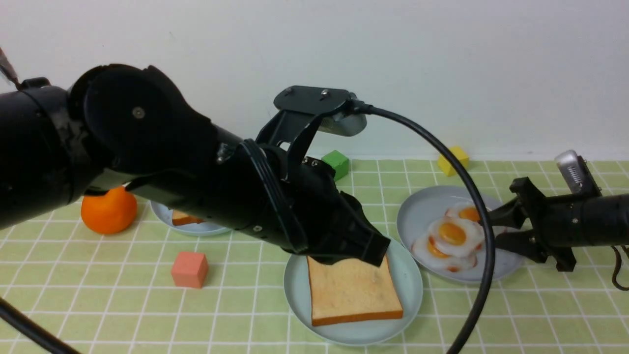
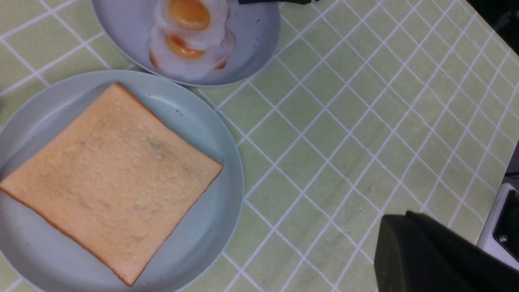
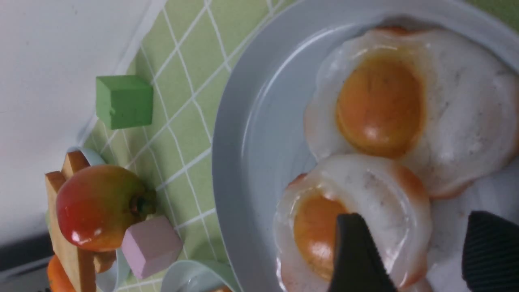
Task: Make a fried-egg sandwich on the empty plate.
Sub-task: Use the right arm to grab a fried egg
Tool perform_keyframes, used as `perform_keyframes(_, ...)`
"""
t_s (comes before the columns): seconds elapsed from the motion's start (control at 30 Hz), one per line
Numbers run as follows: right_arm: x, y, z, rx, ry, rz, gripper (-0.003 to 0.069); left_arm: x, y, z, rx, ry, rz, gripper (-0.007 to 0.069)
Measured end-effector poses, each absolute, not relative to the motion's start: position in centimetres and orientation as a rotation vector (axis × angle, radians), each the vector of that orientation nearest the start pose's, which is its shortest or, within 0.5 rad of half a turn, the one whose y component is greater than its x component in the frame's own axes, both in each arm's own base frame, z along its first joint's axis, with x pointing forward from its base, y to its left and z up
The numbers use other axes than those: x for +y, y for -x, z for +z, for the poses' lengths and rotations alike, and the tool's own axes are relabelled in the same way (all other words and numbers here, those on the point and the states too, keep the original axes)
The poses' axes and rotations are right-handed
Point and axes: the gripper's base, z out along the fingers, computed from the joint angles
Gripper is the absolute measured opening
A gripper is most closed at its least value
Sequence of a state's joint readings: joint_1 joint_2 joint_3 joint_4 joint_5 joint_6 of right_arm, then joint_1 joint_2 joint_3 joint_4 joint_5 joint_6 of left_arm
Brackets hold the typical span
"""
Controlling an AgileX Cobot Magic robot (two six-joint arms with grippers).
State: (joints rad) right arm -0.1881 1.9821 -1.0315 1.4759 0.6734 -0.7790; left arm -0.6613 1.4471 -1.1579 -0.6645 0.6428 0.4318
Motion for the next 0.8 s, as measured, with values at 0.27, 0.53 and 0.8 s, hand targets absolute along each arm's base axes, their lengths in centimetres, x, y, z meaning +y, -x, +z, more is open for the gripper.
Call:
perform_keyframes(0.27, -1.3, -37.6, 12.3, 2.385, -0.82, 1.064, 0.0377, -22.1, -22.9, 32.3, 2.242, -0.821, -0.828, -0.0013)
perform_keyframes(0.53, -1.2, -37.9, 11.6, 2.37, -0.843, 1.108, 0.029, -22.1, -23.0, 32.3, 2.234, -0.816, -0.824, -0.0013)
perform_keyframes(0.8, -1.2, -37.8, 11.4, 2.389, -0.826, 1.091, 0.0058, -22.1, -23.0, 32.3, 2.235, -0.814, -0.825, -0.0013)
